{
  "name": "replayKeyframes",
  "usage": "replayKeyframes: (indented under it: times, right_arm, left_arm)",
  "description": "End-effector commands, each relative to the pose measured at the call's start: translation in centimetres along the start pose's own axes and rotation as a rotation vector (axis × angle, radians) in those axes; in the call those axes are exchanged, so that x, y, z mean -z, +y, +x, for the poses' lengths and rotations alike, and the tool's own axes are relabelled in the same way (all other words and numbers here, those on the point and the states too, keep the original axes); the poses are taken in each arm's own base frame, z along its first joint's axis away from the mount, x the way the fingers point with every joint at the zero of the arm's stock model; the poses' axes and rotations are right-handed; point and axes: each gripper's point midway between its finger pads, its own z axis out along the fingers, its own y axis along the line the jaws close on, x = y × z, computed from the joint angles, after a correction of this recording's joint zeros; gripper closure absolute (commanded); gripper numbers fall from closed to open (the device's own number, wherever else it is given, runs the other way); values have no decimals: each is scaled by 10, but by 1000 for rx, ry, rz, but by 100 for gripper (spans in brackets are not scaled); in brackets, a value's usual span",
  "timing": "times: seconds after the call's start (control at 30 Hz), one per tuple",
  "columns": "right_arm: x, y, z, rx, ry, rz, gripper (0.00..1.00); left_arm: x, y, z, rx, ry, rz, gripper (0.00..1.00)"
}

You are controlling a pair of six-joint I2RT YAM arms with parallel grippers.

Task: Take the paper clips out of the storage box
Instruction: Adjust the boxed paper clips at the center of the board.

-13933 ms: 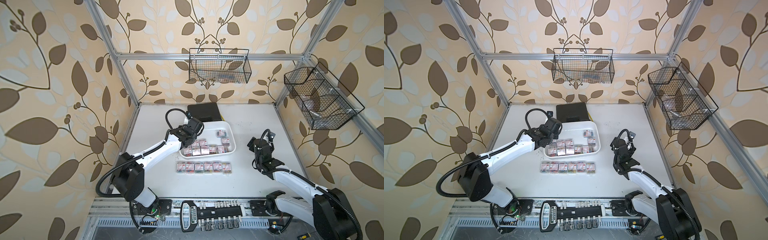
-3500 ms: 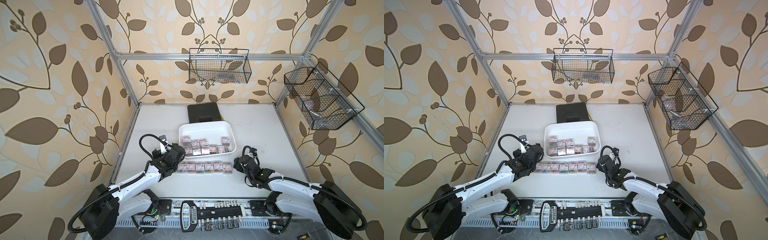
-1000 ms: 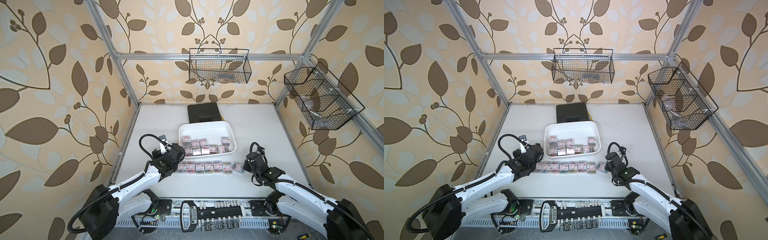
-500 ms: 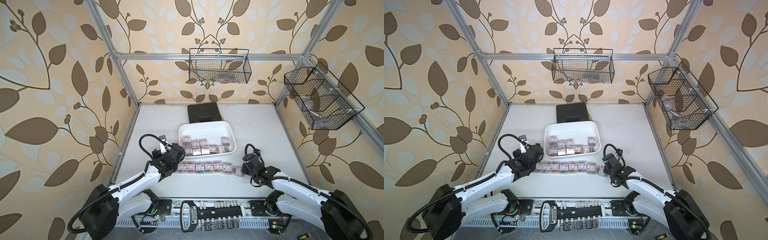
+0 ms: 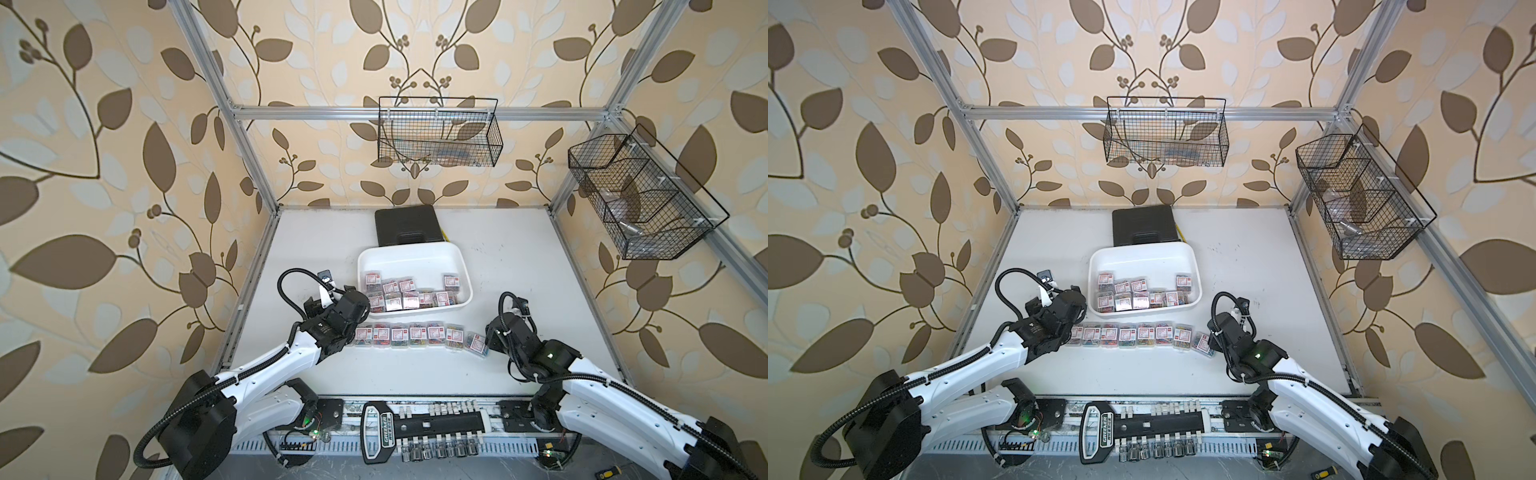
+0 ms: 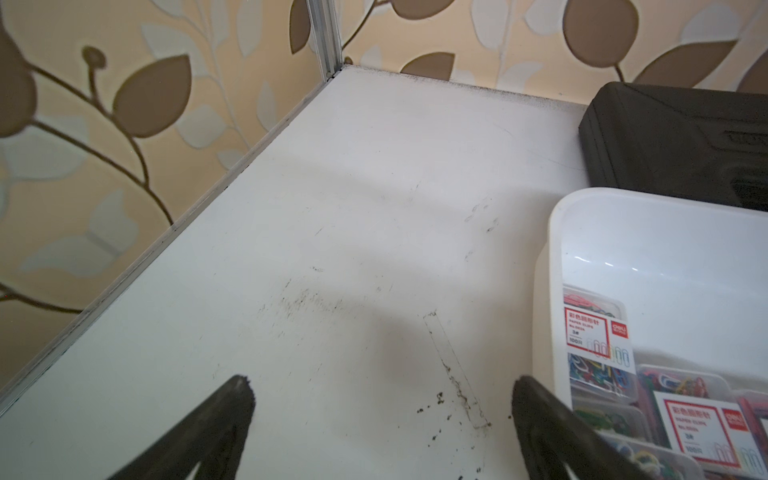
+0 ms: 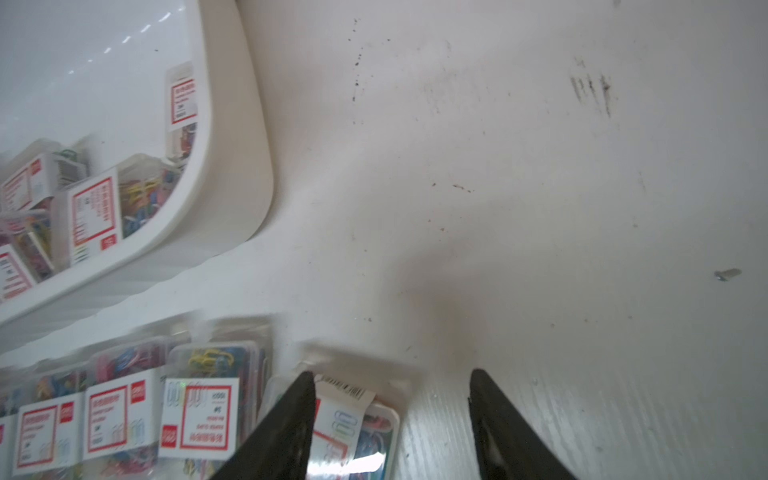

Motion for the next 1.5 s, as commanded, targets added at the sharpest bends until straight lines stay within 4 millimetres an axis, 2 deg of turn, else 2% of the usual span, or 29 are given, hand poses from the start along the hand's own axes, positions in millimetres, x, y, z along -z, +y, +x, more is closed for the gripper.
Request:
replayKeyframes:
  times: [0.0, 0.1, 0.27, 0.4, 0.6, 0.7, 0.93, 1.47]
  right_arm:
    - [12, -4, 10, 59, 21, 22, 40]
    - [20, 6, 25, 123, 41, -1, 40]
    - [31, 17, 44, 212, 45, 4, 33]
    - [20, 17, 62, 251, 100, 37, 32]
    - [9, 19, 68, 260, 101, 43, 26]
    - [2, 18, 67, 252, 108, 59, 25]
    - [-16, 4, 57, 193, 135, 104, 24]
    - [-36, -2, 24, 76, 112, 104, 17]
  left_arm:
    - [0, 5, -5, 36, -20, -17, 1]
    - [0, 5, -5, 36, -19, -17, 1]
    - [0, 5, -6, 36, -21, -18, 1]
    - [0, 5, -6, 36, -20, -20, 1]
    - [0, 5, -5, 33, -19, -19, 1]
    - [0, 5, -5, 31, -18, -21, 1]
    - [0, 5, -5, 33, -18, -20, 1]
    - [0, 5, -5, 34, -18, -20, 1]
